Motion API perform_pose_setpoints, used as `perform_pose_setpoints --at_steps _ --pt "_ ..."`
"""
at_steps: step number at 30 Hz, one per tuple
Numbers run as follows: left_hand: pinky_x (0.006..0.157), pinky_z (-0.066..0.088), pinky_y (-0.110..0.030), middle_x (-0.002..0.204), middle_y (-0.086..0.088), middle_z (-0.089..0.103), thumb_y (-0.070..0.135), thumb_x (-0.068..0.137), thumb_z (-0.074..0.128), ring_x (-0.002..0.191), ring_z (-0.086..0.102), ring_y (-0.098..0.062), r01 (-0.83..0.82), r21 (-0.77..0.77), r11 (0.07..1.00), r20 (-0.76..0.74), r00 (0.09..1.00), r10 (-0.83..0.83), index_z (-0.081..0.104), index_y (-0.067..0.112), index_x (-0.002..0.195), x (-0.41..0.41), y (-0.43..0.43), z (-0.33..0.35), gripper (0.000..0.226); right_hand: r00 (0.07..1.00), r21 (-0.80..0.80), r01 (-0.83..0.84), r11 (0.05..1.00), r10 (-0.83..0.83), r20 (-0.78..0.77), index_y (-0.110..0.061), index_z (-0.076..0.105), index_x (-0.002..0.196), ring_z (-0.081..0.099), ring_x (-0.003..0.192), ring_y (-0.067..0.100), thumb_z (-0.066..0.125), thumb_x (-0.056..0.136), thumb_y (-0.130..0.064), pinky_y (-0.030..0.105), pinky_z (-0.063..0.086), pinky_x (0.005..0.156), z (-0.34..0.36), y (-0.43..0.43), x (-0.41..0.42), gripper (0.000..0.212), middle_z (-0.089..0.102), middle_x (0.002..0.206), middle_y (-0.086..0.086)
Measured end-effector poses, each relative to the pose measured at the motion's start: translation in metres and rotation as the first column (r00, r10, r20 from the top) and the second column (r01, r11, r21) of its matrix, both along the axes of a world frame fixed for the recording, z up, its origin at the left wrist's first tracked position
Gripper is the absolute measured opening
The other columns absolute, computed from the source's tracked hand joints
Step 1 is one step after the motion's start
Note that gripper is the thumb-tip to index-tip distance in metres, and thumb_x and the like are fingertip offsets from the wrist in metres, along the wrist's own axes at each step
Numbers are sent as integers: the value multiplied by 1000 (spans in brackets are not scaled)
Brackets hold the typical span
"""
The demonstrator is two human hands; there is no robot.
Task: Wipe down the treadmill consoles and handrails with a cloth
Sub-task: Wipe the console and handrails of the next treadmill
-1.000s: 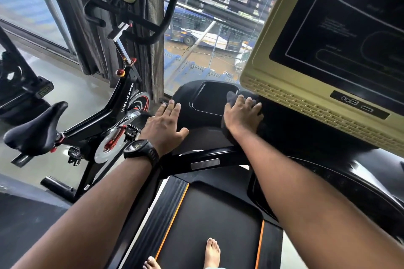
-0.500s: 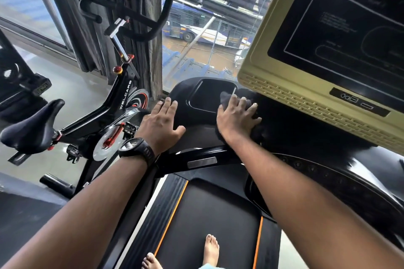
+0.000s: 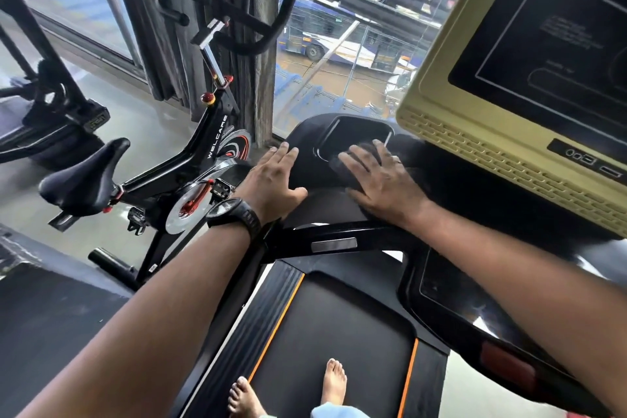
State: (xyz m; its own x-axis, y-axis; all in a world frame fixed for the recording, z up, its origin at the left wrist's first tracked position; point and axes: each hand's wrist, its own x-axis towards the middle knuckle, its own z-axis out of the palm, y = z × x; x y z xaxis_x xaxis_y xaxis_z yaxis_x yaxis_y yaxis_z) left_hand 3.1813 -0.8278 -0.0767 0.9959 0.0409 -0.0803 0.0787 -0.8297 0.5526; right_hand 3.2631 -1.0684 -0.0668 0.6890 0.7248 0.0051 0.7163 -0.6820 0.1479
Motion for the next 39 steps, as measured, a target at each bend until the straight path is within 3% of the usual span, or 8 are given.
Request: perform_pose_setpoints --at_steps 3,8,11,18,22,30,35,39 --pt "125 15 -38 164 -15 24 47 72 48 152 19 -26 0 -18 1000 9 1000 0 32 9 155 0 2 0 93 923 -148 -367 918 380 64 -24 39 156 36 143 48 32 100 -45 62 44 102 0 9 3 60 41 159 5" --pt "125 12 -31 162 -16 27 28 85 64 152 20 -25 3 8 1000 60 998 -3 34 5 153 -12 3 -3 78 762 -281 -568 774 623 177 -29 36 158 35 144 50 34 106 -39 60 46 104 -1 21 19 53 36 163 1" --pt "125 7 -29 166 -9 19 39 84 49 154 12 -18 10 32 999 20 1000 -11 27 10 157 -21 3 -3 82 561 -381 -719 582 808 177 -30 45 153 34 145 48 38 105 -33 57 41 110 8 -3 38 49 37 163 -2" --pt "125 9 -31 168 2 11 39 80 32 153 6 -7 -38 94 995 6 999 38 20 20 160 -45 8 -7 83 325 -585 -734 344 935 143 -25 71 125 40 145 39 48 104 -20 56 41 111 -4 33 28 32 61 139 -7" --pt "124 18 -35 167 4 14 43 79 25 152 10 -5 -63 163 985 43 997 57 22 22 160 -57 8 -8 83 125 -592 -772 231 968 216 -20 67 132 40 146 36 43 99 -7 56 39 114 -4 63 21 43 58 143 -10" --pt "122 19 -27 166 4 18 34 81 32 152 14 -5 -101 222 970 52 994 92 24 21 159 -59 -1 -1 79 313 -532 -752 389 921 231 -30 58 141 29 152 30 62 98 -19 61 48 100 -6 39 29 45 55 146 -13" --pt "123 23 -33 166 6 19 36 81 32 151 15 -3 -109 219 970 50 994 100 25 25 159 -58 0 0 79 351 -539 -778 323 935 54 -39 67 128 29 152 31 44 93 -33 56 46 99 16 8 42 42 54 146 -21" --pt "122 25 -33 165 8 20 37 81 34 151 16 -2 -112 212 971 61 993 101 27 25 158 -59 1 1 79 341 -491 -819 295 940 -3 -39 75 109 44 144 28 71 81 -30 49 50 94 20 -10 50 29 64 133 -23"
